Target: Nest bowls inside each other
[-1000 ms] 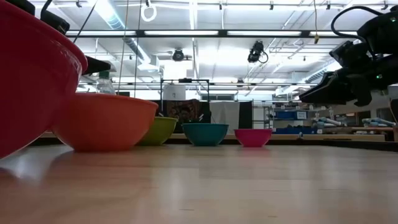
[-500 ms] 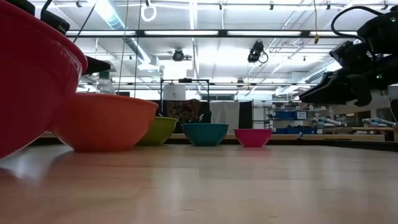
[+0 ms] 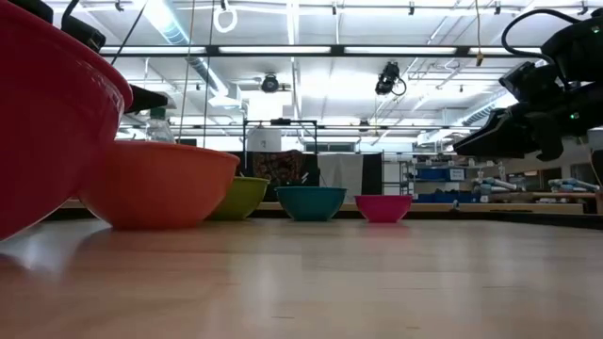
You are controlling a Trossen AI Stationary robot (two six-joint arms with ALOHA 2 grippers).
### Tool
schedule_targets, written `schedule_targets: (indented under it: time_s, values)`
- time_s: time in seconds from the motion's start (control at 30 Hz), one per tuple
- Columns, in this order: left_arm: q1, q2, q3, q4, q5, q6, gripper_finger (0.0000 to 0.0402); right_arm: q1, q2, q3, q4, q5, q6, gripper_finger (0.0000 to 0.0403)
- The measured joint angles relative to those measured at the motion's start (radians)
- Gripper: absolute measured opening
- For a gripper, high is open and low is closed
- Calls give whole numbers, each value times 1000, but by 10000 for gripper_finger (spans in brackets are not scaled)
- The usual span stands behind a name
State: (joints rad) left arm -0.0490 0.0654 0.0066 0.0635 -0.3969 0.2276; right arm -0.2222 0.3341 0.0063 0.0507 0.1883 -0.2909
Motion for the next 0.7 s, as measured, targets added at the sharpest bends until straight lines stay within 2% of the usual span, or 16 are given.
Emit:
schedule_targets:
  time_s: [0.7]
  values:
    - [0,0,0,24,0,-12,114,0,0,0,0,0,0,158]
